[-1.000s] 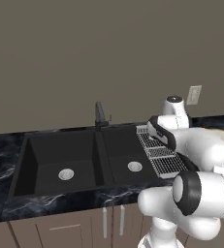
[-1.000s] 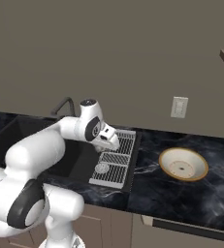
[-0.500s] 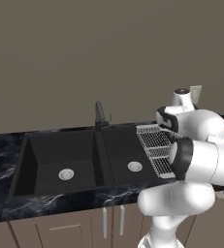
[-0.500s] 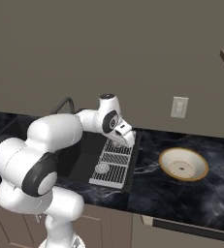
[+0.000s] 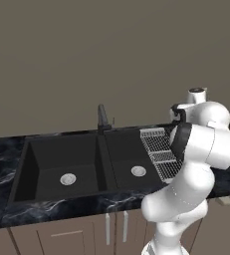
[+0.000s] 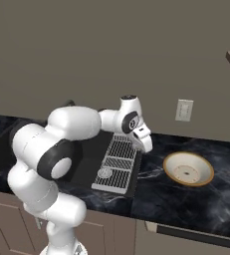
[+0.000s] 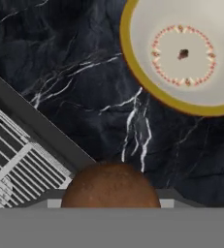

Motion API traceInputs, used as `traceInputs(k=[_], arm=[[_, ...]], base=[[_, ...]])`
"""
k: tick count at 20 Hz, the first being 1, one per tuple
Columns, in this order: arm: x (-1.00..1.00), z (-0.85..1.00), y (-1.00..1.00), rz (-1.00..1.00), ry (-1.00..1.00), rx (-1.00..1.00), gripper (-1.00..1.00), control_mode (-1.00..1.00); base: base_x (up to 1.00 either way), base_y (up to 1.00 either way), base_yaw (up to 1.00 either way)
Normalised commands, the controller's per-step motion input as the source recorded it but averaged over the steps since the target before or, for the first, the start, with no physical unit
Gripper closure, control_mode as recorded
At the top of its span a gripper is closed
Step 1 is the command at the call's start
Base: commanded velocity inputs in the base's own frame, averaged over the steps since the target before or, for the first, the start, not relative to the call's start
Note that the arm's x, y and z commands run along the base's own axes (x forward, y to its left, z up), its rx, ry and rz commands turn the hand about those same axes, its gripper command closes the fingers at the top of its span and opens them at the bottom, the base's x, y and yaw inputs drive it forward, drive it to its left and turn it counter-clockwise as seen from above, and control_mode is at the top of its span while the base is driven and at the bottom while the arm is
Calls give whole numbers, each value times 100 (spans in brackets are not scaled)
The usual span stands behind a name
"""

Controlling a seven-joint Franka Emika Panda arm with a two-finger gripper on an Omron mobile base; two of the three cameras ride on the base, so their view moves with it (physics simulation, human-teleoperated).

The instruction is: Pick the limes from the cabinet and place them in one bowl. Pick the mushroom from the sink and place it in the other bowl.

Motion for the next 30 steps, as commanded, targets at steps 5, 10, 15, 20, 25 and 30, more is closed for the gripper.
traceInputs(k=[5,10,15,20,25,30], arm=[[9,7,-62,-28,2,0,100,-100],[3,3,-64,-29,2,0,100,-100],[-16,24,-52,-23,0,1,100,-100],[-1,-12,-64,-18,-9,8,100,-100],[11,-55,-60,-9,-12,12,100,-100],[22,-3,-50,0,6,0,100,-100]], base=[[0,0,0],[0,0,0],[0,0,0],[0,0,0],[0,0,0],[0,0,0]])
